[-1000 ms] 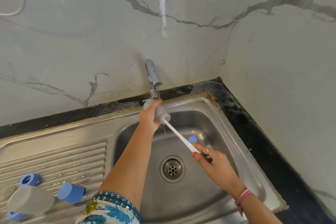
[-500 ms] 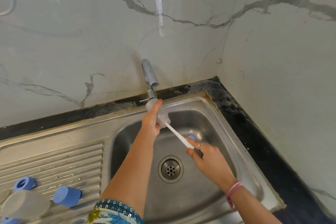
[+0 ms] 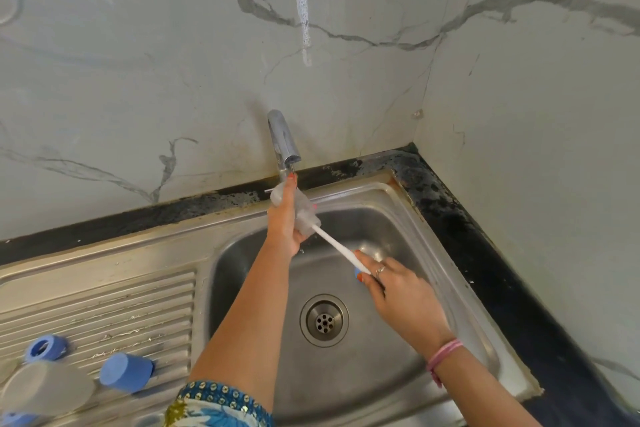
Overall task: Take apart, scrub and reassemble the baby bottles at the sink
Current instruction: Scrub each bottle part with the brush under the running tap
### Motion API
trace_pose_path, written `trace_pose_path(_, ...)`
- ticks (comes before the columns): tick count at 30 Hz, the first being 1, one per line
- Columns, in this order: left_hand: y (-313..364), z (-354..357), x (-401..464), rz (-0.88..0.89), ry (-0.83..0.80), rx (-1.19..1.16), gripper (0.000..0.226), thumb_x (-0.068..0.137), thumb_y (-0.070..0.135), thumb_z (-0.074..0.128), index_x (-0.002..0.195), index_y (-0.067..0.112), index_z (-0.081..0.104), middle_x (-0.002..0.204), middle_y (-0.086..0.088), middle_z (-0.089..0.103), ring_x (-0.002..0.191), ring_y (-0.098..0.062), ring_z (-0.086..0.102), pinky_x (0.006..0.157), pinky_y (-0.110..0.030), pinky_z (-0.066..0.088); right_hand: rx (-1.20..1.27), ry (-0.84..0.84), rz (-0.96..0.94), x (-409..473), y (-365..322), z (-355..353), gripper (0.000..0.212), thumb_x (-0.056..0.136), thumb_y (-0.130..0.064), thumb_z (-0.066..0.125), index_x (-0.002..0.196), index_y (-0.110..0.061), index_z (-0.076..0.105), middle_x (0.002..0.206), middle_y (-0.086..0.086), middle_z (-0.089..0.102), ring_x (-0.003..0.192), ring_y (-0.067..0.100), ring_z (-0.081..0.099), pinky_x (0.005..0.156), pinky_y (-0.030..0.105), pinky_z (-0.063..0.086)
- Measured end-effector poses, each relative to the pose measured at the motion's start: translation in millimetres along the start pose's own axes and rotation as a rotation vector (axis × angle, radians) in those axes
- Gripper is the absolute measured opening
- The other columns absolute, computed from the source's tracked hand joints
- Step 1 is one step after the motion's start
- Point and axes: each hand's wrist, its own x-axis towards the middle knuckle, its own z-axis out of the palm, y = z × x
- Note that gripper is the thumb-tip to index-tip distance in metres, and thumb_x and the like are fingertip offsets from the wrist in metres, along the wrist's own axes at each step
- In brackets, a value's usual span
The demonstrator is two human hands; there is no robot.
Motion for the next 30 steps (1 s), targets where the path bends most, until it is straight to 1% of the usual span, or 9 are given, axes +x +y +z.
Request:
trace_pose_path(2,-4,0,0,0.042,0.011,-0.015,0.061,0.079,0.046,0.075,0.127,0.018,0.05,0.117,-0.009,0.062,0.102,-0.02,0.064,0.087,-0.043,0.055,0.107,0.013,0.02,-1,-2,0,0.041,0.099,-0.04,0.048,0.14,-0.041,0.046,0.098,-0.014,0.055,0.079,0.01,0.059,0.069,0.032,0.053)
trace_pose_path(4,-8,1,-3,0.057,-0.043,-0.089,0.057,0.083,0.041,0.072,0.132,0.019,0.051,0.116,-0.008,0.065,0.099,-0.019,0.064,0.081,-0.039,0.055,0.133,0.053,0.032,-1,-1,-1,0.039,0.098,-0.039,0.05,0.137,-0.04,0.05,0.095,-0.015,0.055,0.078,0.011,0.059,0.068,0.034,0.054)
trace_pose_path(7,-8,2,-4,0.05,-0.005,-0.131,0.055,0.086,0.045,0.067,0.132,0.019,0.051,0.109,-0.008,0.065,0.096,-0.022,0.061,0.084,-0.04,0.054,0.077,0.036,0.072,1,6,3,0.041,0.1,-0.04,0.044,0.141,-0.041,0.044,0.094,-0.01,0.052,0.076,0.013,0.059,0.07,0.036,0.054)
trace_pose_path(10,-7,5,-1,0.005,0.078,-0.138,0.057,0.087,0.048,0.066,0.13,0.015,0.05,0.113,-0.009,0.062,0.099,-0.023,0.062,0.083,-0.039,0.056,-0.015,-0.038,0.078,2,1,11,0.044,0.103,-0.042,0.035,0.147,-0.042,0.033,0.103,-0.005,0.054,0.079,0.015,0.06,0.069,0.029,0.049)
trace_pose_path(14,-7,-4,1,0.011,0.098,-0.074,0.059,0.087,0.047,0.066,0.131,0.013,0.046,0.116,-0.009,0.06,0.101,-0.023,0.062,0.079,-0.037,0.057,0.074,-0.041,-0.005,6,4,2,0.041,0.1,-0.039,0.044,0.142,-0.04,0.044,0.09,-0.011,0.053,0.074,0.009,0.054,0.063,0.023,0.045)
trace_pose_path(18,-4,-14,2,-0.016,0.118,-0.085,0.053,0.085,0.045,0.069,0.121,0.015,0.044,0.109,-0.011,0.058,0.096,-0.025,0.063,0.056,-0.034,0.059,0.005,0.009,0.01,10,16,-7,0.041,0.1,-0.041,0.043,0.141,-0.041,0.044,0.091,-0.012,0.052,0.078,0.012,0.056,0.069,0.03,0.05)
trace_pose_path(20,-3,-16,2,-0.022,0.14,-0.09,0.055,0.084,0.046,0.069,0.12,0.014,0.043,0.109,-0.012,0.058,0.096,-0.027,0.064,0.056,-0.034,0.06,-0.018,-0.049,0.008,9,15,-6,0.043,0.101,-0.042,0.039,0.144,-0.043,0.038,0.095,-0.01,0.053,0.08,0.011,0.055,0.073,0.029,0.049)
trace_pose_path(24,0,-25,3,-0.033,0.189,-0.132,0.055,0.084,0.048,0.068,0.117,0.012,0.043,0.105,-0.013,0.06,0.092,-0.027,0.066,0.056,-0.035,0.06,-0.032,-0.032,-0.07,11,25,-14,0.042,0.1,-0.041,0.043,0.142,-0.042,0.043,0.092,-0.017,0.049,0.069,0.004,0.046,0.062,0.023,0.048)
trace_pose_path(30,-1,-23,0,-0.03,0.171,-0.063,0.055,0.086,0.047,0.066,0.12,0.011,0.043,0.101,-0.011,0.059,0.089,-0.026,0.065,0.052,-0.034,0.058,-0.036,-0.09,-0.085,12,24,-11,0.043,0.1,-0.043,0.041,0.143,-0.046,0.039,0.092,-0.019,0.043,0.074,0.003,0.045,0.066,0.02,0.045)
